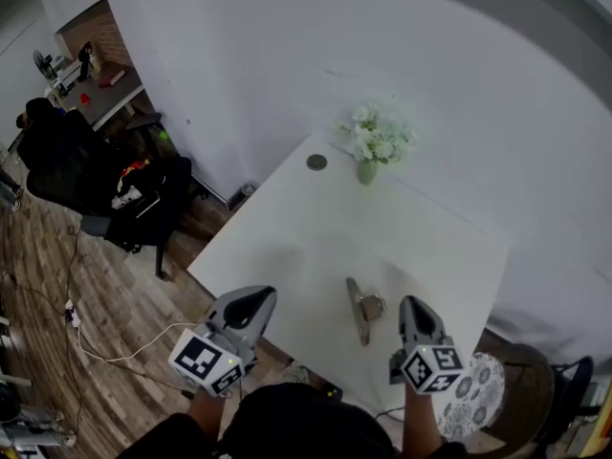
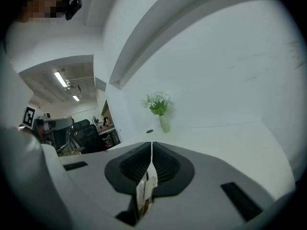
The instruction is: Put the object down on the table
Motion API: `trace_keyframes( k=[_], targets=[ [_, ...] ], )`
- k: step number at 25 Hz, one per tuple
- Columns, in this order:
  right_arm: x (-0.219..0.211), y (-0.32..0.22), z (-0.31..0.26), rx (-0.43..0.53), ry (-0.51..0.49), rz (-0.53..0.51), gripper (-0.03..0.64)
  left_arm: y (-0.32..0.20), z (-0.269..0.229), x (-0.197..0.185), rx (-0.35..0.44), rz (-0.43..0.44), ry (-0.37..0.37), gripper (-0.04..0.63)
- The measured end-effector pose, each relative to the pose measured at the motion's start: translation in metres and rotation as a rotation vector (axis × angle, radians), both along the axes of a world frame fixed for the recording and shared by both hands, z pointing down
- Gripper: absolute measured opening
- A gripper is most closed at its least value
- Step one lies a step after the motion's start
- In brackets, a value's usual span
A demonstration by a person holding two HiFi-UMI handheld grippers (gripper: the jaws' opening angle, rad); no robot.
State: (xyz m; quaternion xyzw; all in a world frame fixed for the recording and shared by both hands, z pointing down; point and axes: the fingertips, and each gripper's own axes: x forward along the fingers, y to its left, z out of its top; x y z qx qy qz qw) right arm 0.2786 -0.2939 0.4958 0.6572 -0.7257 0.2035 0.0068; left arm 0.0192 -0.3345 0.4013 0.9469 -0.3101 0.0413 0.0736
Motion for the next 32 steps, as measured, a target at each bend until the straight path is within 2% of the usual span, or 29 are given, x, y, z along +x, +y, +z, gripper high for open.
trace_keyframes(
  k=[9, 32],
  targets=[
    [0.01, 0.02, -0.055, 0.128, -0.035, 0.019, -0.002, 0.001, -0.001, 0.033, 0.003, 0.074, 0.013, 0.0],
    [0.009, 0.027, -0.058, 0.1, 0.038, 0.018, -0.003, 0.002, 0.003, 0.035, -0.012, 0.084, 0.012, 0.0]
  ],
)
